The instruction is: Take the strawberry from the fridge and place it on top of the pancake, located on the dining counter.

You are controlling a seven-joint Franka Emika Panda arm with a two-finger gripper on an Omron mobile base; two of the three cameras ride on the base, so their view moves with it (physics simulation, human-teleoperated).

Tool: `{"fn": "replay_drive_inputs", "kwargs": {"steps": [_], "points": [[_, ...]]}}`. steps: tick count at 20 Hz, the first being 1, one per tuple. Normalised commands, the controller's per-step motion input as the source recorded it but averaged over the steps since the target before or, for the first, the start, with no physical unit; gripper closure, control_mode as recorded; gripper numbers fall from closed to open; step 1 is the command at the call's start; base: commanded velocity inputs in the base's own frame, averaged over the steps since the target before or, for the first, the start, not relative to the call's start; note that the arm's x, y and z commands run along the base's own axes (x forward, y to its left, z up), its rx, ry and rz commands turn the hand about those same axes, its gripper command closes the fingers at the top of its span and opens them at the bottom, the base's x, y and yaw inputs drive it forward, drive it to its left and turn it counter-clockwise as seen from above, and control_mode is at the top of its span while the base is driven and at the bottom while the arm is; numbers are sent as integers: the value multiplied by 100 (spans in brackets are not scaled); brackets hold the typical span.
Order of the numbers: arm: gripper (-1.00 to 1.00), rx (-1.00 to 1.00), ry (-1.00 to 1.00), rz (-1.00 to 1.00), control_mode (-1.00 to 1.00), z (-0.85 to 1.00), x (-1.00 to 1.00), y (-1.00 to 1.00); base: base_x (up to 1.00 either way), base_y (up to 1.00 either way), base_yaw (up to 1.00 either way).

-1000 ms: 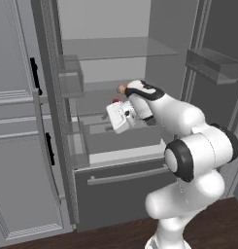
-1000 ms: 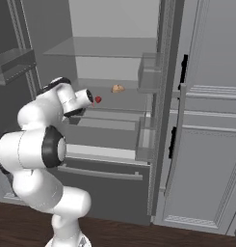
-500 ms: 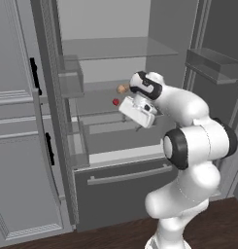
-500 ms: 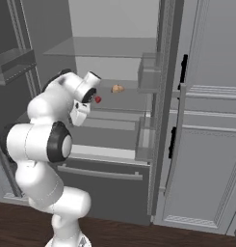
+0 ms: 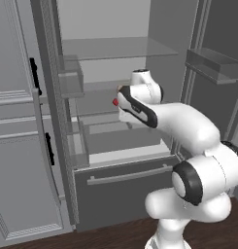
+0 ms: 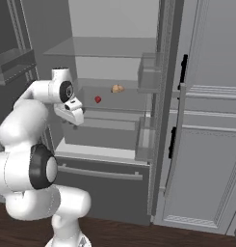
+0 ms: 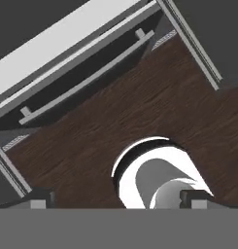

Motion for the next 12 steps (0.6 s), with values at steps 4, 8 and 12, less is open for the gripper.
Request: {"fn": "replay_drive_inputs", "kwargs": {"steps": [4,8,12], "points": [[-100,-7,-31,32,-100,0,-56,-88,0,0,0],[-100,0,-12,28,-100,-2,-38,-32,0,0,0],[-100,0,-5,28,-100,0,-31,16,0,0,0]]}}
